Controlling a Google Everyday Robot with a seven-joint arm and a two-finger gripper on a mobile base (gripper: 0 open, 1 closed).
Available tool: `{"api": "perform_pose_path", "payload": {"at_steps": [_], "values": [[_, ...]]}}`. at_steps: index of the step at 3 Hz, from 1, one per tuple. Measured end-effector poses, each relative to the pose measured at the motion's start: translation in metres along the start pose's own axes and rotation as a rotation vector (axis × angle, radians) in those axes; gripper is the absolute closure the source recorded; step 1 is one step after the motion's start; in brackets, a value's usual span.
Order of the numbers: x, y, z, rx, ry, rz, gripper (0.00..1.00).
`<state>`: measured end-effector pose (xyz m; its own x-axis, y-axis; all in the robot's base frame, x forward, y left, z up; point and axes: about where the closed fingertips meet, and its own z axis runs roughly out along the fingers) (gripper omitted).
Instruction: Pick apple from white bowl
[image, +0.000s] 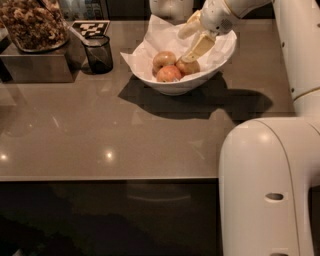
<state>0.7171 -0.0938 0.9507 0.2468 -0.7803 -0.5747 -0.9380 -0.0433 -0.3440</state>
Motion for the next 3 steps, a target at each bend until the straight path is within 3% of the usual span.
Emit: {"api": "perform_pose_path", "payload": {"at_steps": [3], "values": [[0.04, -0.002, 0.034, -0.032, -0.023, 0.044, 0.37]]}}
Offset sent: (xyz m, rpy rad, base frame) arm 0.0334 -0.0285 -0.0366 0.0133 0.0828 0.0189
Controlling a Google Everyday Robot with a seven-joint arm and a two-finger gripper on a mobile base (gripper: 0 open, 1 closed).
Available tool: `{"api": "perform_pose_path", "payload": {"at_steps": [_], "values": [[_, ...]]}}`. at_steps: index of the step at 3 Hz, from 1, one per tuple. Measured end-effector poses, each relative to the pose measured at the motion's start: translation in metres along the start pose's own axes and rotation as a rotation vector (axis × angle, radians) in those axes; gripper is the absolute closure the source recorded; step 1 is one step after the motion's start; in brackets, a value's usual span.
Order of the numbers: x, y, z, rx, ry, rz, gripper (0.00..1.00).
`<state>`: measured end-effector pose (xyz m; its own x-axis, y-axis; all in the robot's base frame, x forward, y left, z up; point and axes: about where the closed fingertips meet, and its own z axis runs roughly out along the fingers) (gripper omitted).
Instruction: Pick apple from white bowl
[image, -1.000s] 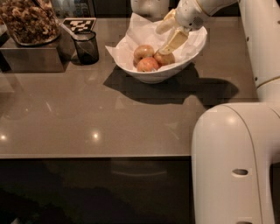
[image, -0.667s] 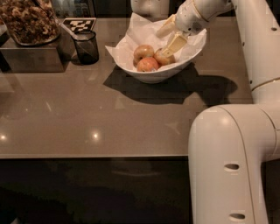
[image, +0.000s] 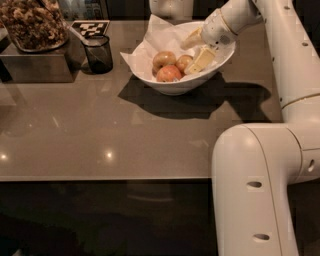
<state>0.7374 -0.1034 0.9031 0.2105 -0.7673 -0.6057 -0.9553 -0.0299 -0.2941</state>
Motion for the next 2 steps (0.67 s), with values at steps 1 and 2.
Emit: {"api": "perform_pose_path", "payload": {"at_steps": [1, 2], "values": [[0.0076, 0.0001, 0.0058, -0.008, -0.001, 0.009, 0.38], [0.013, -0.0012, 0.0107, -0.011, 0.011, 0.011, 0.38]]}}
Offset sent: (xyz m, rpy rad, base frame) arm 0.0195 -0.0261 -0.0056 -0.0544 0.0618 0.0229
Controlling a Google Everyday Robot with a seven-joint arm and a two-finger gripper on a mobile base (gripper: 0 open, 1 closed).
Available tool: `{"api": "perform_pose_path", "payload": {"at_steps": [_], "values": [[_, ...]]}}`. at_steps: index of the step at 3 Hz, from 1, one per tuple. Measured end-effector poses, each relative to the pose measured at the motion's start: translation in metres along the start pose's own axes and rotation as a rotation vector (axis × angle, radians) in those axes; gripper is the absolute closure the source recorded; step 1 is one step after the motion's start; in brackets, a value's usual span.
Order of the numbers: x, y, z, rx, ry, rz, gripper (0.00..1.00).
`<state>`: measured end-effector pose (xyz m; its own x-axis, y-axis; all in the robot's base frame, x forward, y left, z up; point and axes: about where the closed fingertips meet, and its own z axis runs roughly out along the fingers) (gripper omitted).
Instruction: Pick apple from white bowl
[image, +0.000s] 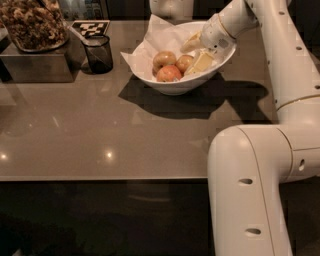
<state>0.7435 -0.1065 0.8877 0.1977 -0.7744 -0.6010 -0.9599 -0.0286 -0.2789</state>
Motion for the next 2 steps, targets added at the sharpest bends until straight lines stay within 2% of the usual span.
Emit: {"api": "perform_pose_path", "payload": {"at_steps": [2], "values": [[0.0052, -0.0038, 0.0106, -0.003, 0.014, 0.001, 0.37]]}}
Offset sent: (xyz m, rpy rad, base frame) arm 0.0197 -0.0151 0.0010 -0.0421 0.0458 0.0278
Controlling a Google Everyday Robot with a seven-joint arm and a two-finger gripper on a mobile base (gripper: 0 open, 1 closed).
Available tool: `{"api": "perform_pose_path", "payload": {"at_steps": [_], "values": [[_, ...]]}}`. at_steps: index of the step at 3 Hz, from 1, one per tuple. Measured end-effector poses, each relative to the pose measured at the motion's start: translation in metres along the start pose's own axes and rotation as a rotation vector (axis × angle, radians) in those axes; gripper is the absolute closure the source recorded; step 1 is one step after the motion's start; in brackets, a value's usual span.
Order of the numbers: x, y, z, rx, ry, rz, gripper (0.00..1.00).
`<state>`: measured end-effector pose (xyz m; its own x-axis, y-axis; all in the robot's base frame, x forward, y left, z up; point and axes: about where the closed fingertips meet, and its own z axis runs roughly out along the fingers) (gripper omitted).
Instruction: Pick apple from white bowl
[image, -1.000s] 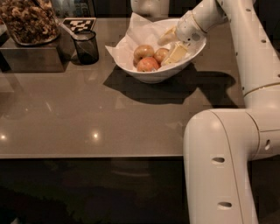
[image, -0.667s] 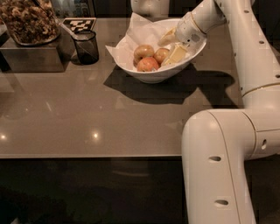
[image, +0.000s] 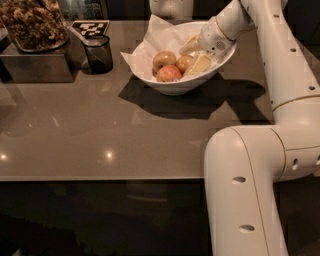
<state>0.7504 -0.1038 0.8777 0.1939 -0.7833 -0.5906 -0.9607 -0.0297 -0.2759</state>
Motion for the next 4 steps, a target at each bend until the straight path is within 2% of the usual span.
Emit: {"api": "perform_pose_path", "payload": {"at_steps": [3, 4], "values": [[0.003, -0.005, 0.028, -0.033, 0.083, 0.016, 0.37], [0.004, -0.005, 0.033, -0.042, 0.096, 0.021, 0.51]]}}
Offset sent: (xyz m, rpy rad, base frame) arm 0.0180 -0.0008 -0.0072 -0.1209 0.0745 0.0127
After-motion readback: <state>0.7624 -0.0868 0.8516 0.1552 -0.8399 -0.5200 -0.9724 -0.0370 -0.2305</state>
